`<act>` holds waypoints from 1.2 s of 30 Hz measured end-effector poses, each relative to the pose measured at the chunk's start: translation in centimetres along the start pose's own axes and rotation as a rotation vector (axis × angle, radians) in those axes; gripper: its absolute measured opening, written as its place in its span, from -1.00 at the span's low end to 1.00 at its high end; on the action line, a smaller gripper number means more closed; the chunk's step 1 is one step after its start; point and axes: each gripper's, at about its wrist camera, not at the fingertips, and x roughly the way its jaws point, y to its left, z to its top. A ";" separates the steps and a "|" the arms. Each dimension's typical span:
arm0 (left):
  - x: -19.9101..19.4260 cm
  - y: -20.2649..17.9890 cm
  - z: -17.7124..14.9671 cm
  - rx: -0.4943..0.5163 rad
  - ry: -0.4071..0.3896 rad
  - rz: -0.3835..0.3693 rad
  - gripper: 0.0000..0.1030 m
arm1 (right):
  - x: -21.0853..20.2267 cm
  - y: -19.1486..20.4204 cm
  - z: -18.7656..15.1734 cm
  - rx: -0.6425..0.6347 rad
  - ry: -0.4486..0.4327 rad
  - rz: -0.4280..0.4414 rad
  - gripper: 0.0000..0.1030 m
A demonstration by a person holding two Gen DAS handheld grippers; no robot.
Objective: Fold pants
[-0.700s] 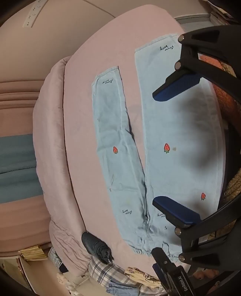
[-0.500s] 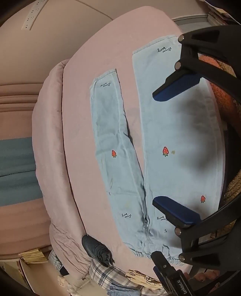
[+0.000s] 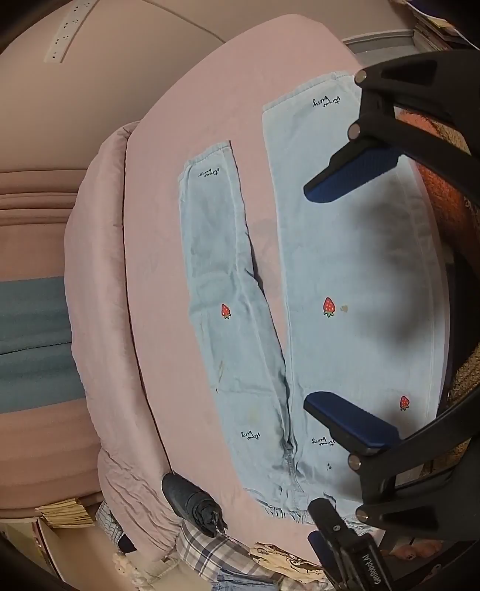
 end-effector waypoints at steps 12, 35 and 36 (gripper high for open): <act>-0.4 0.7 -0.4 -0.018 -0.002 0.029 0.99 | 0.5 1.7 -0.3 -0.042 0.013 0.037 0.99; -0.4 0.5 -0.4 -0.001 -0.011 0.005 0.99 | 0.3 2.1 -0.3 -0.048 0.005 0.005 0.98; -0.5 0.4 -0.4 0.003 -0.016 0.006 0.99 | 0.2 2.1 -0.3 -0.047 0.006 0.003 0.98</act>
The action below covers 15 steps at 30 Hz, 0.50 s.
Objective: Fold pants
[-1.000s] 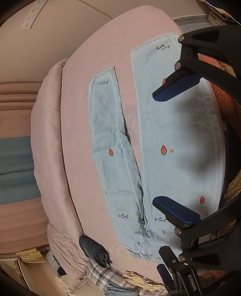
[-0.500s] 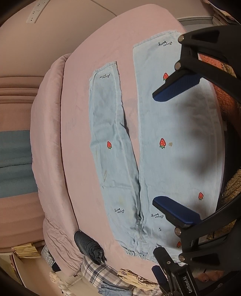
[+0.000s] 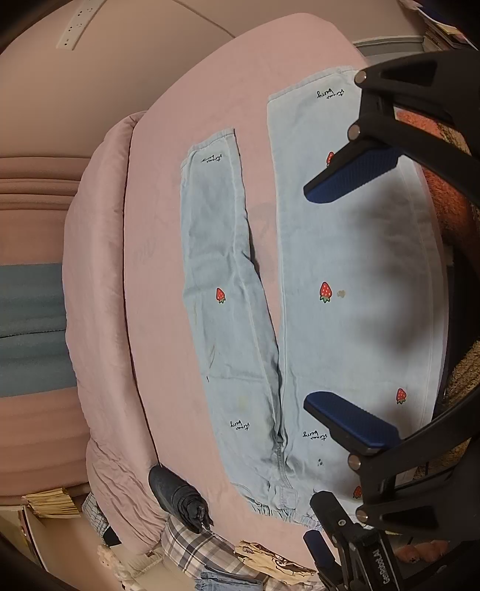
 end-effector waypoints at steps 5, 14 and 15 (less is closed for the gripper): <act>-0.4 -0.2 0.1 0.005 -0.016 -0.006 0.98 | -0.5 -0.2 0.2 -0.006 -0.018 -0.005 0.98; -0.8 1.3 -0.3 -0.047 -0.021 -0.014 0.98 | -0.2 -0.4 0.8 0.005 -0.020 0.011 0.93; -0.9 1.7 -0.3 -0.063 -0.022 -0.015 0.98 | 0.0 -0.2 0.8 0.001 -0.014 0.011 0.93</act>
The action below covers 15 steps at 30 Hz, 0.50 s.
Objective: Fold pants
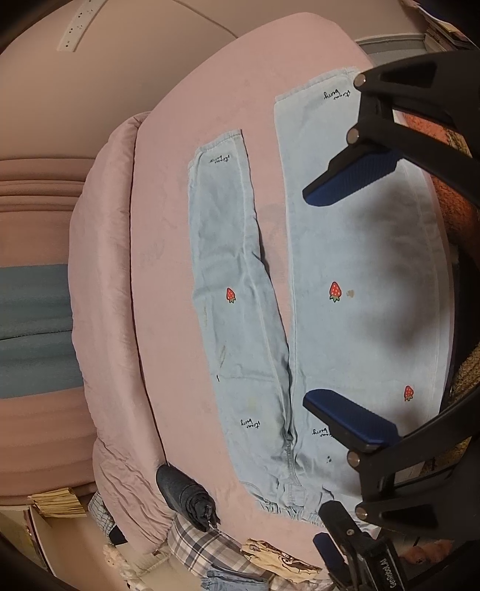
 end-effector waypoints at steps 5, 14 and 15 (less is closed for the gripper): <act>-0.2 1.5 0.0 -0.043 -0.010 0.002 0.94 | 0.6 0.8 0.2 -0.014 0.023 -0.005 0.89; -0.2 2.4 0.0 -0.050 -0.010 -0.004 0.94 | 0.5 1.9 0.3 -0.036 0.025 0.003 0.85; -0.2 2.3 0.1 -0.047 -0.012 -0.006 0.94 | 0.4 1.9 0.3 -0.035 0.023 0.003 0.85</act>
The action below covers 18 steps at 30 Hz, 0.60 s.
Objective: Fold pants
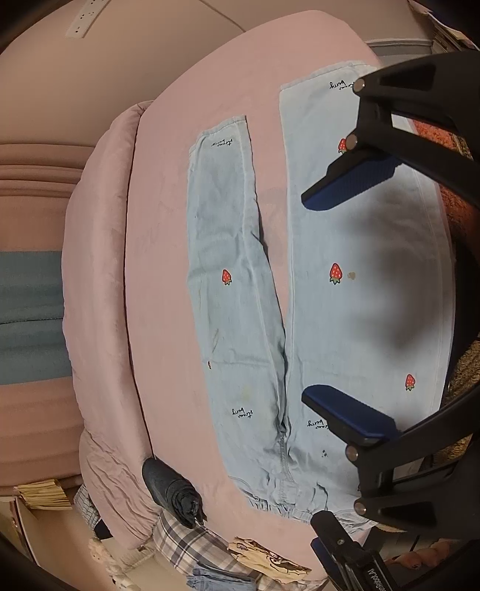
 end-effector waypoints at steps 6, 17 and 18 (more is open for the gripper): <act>-0.1 -0.3 0.0 0.014 -0.006 -0.013 0.93 | -0.1 -0.7 -0.1 0.028 -0.002 -0.017 0.75; -0.3 0.0 -0.1 0.004 -0.006 -0.024 0.88 | -0.2 -1.3 -0.1 0.057 -0.001 -0.037 0.67; -0.3 0.1 -0.1 0.002 -0.004 -0.022 0.88 | -0.2 -1.3 -0.1 0.057 -0.002 -0.035 0.67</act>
